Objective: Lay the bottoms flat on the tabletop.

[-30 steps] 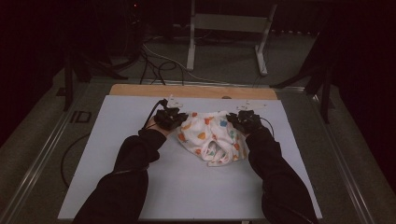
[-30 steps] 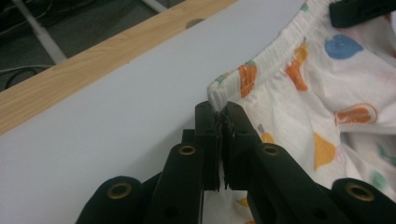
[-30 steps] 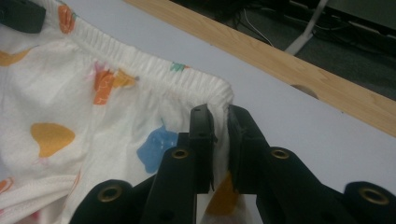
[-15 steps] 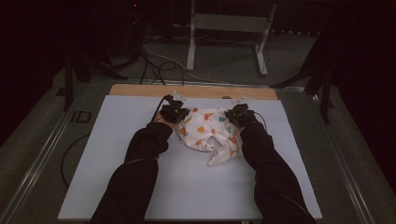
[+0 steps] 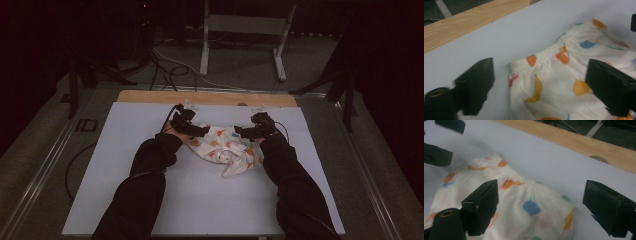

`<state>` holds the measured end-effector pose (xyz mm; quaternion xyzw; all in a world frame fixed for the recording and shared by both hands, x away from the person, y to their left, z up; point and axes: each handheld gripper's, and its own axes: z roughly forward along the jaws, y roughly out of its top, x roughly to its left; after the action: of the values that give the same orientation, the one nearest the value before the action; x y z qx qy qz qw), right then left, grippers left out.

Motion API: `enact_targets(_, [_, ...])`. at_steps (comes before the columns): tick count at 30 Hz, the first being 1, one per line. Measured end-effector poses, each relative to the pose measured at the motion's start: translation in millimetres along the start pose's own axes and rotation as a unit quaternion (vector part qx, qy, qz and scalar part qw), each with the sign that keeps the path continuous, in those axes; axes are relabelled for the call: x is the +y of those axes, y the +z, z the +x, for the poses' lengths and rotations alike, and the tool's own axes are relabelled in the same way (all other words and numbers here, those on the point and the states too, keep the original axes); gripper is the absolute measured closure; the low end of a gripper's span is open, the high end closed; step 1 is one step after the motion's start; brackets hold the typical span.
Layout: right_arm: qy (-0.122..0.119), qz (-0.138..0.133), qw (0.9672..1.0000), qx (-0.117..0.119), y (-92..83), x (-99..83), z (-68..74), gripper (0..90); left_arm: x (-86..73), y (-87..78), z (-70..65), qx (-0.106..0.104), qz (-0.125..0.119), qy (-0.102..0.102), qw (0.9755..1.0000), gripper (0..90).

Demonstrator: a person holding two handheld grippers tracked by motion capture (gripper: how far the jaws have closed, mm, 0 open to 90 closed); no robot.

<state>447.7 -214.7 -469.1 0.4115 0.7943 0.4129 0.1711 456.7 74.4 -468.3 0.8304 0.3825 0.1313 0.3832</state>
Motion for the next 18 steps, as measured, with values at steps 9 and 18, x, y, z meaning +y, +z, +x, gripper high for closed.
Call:
enact_targets(9, [-0.026, -0.002, 0.9992, 0.029, -11.2, -4.3, 23.3, 11.7, -6.6, -18.1, -10.5, -0.029, -0.02, 0.011, 0.9993, 3.5])
enact_targets(18, [-0.067, -0.033, 0.9951, 0.065, -38.0, -6.1, 55.5, 11.1, -21.3, -56.7, -19.4, -0.046, -0.052, 0.025, 0.9973, 3.6])
